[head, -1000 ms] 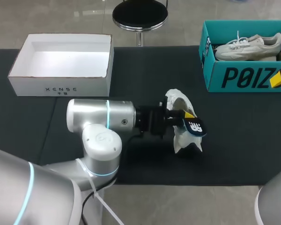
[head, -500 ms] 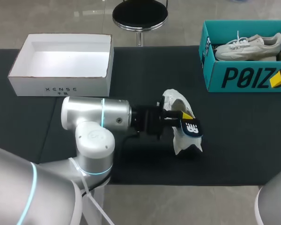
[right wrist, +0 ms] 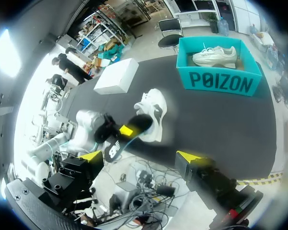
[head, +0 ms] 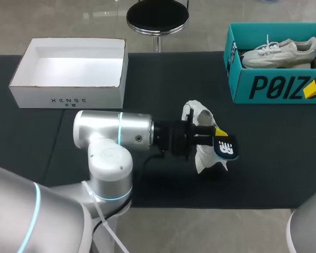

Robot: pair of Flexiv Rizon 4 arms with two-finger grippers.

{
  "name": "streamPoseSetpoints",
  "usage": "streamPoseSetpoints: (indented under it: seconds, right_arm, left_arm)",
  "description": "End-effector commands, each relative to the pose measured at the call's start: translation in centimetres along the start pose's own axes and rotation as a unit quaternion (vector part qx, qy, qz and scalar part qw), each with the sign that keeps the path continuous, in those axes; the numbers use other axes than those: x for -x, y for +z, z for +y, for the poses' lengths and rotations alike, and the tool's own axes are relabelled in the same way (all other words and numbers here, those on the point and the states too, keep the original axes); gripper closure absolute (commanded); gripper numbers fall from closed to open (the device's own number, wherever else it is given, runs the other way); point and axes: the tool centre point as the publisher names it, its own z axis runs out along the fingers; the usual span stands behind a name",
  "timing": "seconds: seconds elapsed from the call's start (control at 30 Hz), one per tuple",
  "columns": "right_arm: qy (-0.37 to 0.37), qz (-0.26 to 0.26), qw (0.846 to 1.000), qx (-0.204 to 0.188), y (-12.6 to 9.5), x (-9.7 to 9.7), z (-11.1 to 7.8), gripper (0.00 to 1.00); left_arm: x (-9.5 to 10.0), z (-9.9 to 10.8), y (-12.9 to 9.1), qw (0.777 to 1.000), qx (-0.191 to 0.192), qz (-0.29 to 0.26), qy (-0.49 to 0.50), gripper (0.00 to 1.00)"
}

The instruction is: Take the shoe out of the shoebox, open the shoe tongue, remove and reinsert the insole, then place the shoe into the shoebox

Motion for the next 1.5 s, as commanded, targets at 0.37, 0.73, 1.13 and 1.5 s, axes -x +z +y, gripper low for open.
streamPoseSetpoints:
  seconds: [0.37, 0.73, 1.13, 1.5]
  right_arm:
    - [0.000, -0.001, 1.000, -0.002, 0.1, 0.0, 0.1, 0.00]
    - [0.000, -0.001, 1.000, -0.002, 0.1, 0.0, 0.1, 0.00]
    - [0.000, -0.001, 1.000, -0.002, 0.1, 0.0, 0.1, 0.00]
    - [0.000, -0.001, 1.000, -0.002, 0.1, 0.0, 0.1, 0.00]
  left_arm:
    - [-0.5, -1.4, 0.6, 1.000, 0.021, 0.005, 0.016, 1.00]
    - [0.5, -2.0, -1.9, 0.997, 0.078, 0.006, 0.007, 1.00]
    - [-0.7, -3.5, -0.4, 0.998, 0.068, 0.013, 0.010, 1.00]
    - [-2.6, -1.8, 0.6, 0.996, 0.086, 0.019, 0.012, 1.00]
